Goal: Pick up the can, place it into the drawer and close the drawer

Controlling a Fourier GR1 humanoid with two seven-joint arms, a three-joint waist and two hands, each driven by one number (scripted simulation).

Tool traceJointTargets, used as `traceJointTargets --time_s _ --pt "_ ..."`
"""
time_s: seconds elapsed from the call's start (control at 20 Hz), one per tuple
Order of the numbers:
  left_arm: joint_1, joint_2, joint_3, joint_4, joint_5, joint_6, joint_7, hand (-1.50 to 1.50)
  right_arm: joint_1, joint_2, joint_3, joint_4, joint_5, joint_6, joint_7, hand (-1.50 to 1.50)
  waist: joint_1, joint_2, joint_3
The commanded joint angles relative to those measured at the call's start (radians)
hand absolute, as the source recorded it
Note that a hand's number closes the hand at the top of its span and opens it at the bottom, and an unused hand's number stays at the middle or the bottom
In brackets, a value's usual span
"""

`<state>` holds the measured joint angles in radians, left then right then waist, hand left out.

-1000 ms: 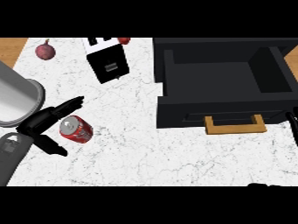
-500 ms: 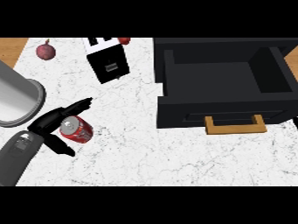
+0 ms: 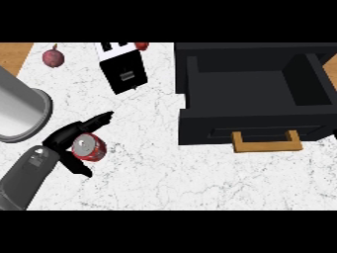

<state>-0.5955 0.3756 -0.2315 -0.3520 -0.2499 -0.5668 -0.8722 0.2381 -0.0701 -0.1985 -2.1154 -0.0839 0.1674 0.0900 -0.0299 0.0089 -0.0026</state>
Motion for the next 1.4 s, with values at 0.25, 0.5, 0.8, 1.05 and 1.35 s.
traceJointTargets --time_s 0.25,0.5,0.8,1.05,1.35 --pt "-0.006 -0.033 -0.038 0.014 -0.013 -0.139 -0.148 -1.50 0.029 -0.007 -0.034 0.006 -0.031 0.028 -0.035 -1.50 0.005 -0.003 0.001" --pt "-0.012 -0.095 -0.053 0.001 0.004 -0.138 -0.115 1.50 0.017 0.008 -0.005 -0.035 -0.013 0.006 0.021 -1.50 0.007 -0.003 0.001" --pt "-0.004 -0.091 -0.065 -0.026 0.043 -0.223 -0.080 1.50 0.056 0.043 0.000 -0.036 -0.013 0.004 -0.024 -1.50 0.010 -0.007 0.002" --pt "0.018 -0.085 -0.082 -0.087 0.071 -0.248 -0.102 1.50 0.063 0.024 -0.031 -0.026 -0.023 0.019 -0.041 -1.50 0.015 -0.008 0.002" --pt "0.056 -0.100 0.286 -0.018 0.384 0.219 0.147 1.50 0.074 0.032 -0.058 -0.062 -0.037 -0.009 -0.007 -1.50 0.070 -0.019 0.004"
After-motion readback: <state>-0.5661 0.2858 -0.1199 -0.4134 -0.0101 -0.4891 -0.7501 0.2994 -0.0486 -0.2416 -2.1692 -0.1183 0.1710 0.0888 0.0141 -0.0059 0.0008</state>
